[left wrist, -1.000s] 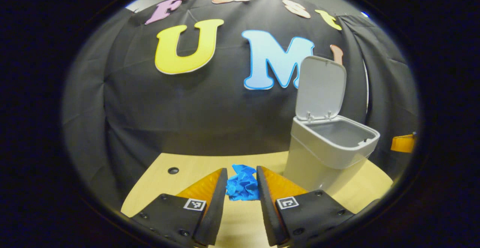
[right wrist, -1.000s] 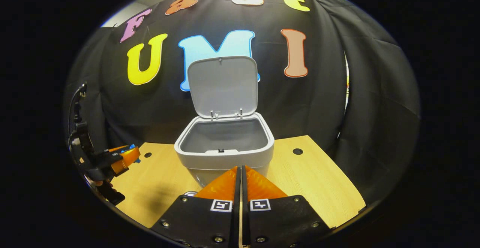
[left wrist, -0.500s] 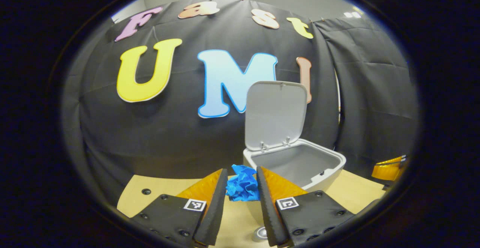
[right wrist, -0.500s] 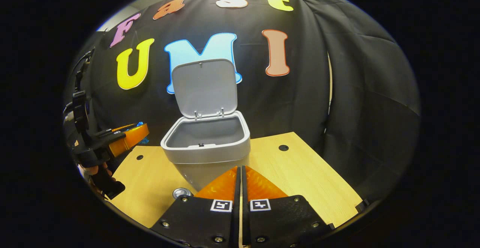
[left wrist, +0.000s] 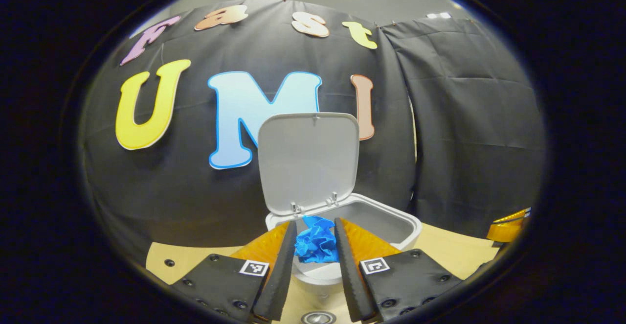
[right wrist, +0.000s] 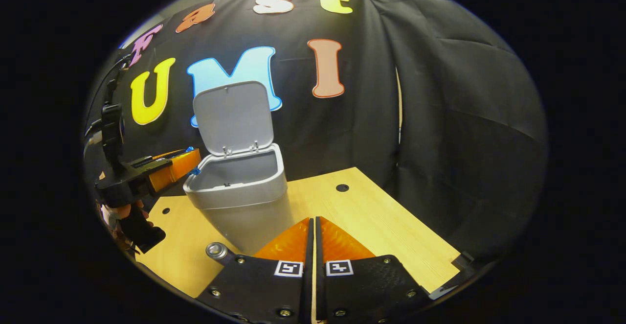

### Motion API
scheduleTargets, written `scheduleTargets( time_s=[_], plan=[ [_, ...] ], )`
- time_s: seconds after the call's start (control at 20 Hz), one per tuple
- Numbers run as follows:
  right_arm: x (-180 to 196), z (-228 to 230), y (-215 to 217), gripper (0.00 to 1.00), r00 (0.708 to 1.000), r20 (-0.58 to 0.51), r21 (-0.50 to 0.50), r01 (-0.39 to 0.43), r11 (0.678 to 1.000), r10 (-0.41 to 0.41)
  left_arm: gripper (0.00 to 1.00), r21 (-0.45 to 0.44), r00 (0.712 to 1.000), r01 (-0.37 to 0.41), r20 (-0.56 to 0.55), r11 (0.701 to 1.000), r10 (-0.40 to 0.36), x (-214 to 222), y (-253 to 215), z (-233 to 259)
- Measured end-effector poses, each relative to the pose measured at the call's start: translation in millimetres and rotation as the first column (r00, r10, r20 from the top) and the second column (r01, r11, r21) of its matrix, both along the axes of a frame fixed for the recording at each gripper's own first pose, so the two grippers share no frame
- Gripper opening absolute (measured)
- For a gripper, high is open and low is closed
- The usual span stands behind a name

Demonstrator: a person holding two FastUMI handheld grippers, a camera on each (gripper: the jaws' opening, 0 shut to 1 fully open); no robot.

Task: Press the lid of the desktop garbage bin to open it, pick up the crumpled paper on the desktop and throw it into the bin, then pick up the pop can on the desktop and drop it into the bin, and finally close the garbage bin lid.

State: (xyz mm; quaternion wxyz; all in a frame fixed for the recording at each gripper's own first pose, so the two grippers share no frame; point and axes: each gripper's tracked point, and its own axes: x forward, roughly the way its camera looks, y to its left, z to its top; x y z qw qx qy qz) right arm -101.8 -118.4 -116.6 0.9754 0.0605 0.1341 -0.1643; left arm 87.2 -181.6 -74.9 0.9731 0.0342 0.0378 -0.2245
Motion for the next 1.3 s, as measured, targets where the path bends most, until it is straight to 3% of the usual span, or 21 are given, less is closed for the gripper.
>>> scheduleTargets(
  time_s=[0.15,0.4,0.5,0.6,0.65,0.8,0.85,0.9,1.1,1.3],
  plan=[
    [-6.5,-3.6,-4.7,0.03,1.0,-0.005,0.01,0.023,1.0,-0.023,0.55,0.012,1.0,-0.008,0.016,1.0,0.008,7.3,-2.7,1.9],
    [-5.8,-5.2,-6.1,0.03,0.999,-0.007,0.013,0.032,0.999,-0.032,0.92,0.01,1.0,0.003,0.018,1.0,-0.003,9.2,-6.6,1.4],
    [-3.4,-6.4,-3.1,0.03,1.0,-0.008,0.014,0.026,1.0,-0.026,0.99,0.01,1.0,-0.002,0.017,1.0,0.002,9.2,-4.1,0.2],
    [-0.1,-7.9,1.2,0.03,1.0,-0.012,0.016,0.015,1.0,-0.015,0.99,0.006,1.0,-0.023,0.019,1.0,0.023,9.7,5.6,1.5],
    [2.3,-8.0,3.8,0.03,1.0,-0.013,0.017,0.009,1.0,-0.009,0.95,0.004,0.999,-0.037,0.019,0.999,0.036,10.0,12.9,1.2],
    [11.5,-11.1,16.2,0.03,0.999,-0.018,0.022,-0.029,0.999,0.03,0.95,0.0,0.995,-0.099,0.013,0.995,0.099,8.7,46.3,-0.2],
    [15.0,-13.0,21.7,0.03,0.999,-0.022,0.024,-0.047,0.999,0.047,0.99,-0.001,0.992,-0.124,0.013,0.992,0.124,7.4,60.4,0.1],
    [18.8,-14.8,28.0,0.03,0.997,-0.026,0.025,-0.066,0.998,0.066,0.95,-0.001,0.989,-0.149,0.012,0.989,0.149,6.6,73.9,-0.2],
    [33.8,-21.2,54.5,0.03,0.988,-0.043,0.034,-0.144,0.989,0.146,0.99,0.005,0.963,-0.268,0.005,0.963,0.268,-0.1,138.8,-3.7],
    [47.3,-29.4,78.3,0.03,0.976,-0.066,0.046,-0.206,0.977,0.209,0.9,-0.002,0.929,-0.369,-0.012,0.93,0.369,-14.2,191.3,-8.4]
  ],
)
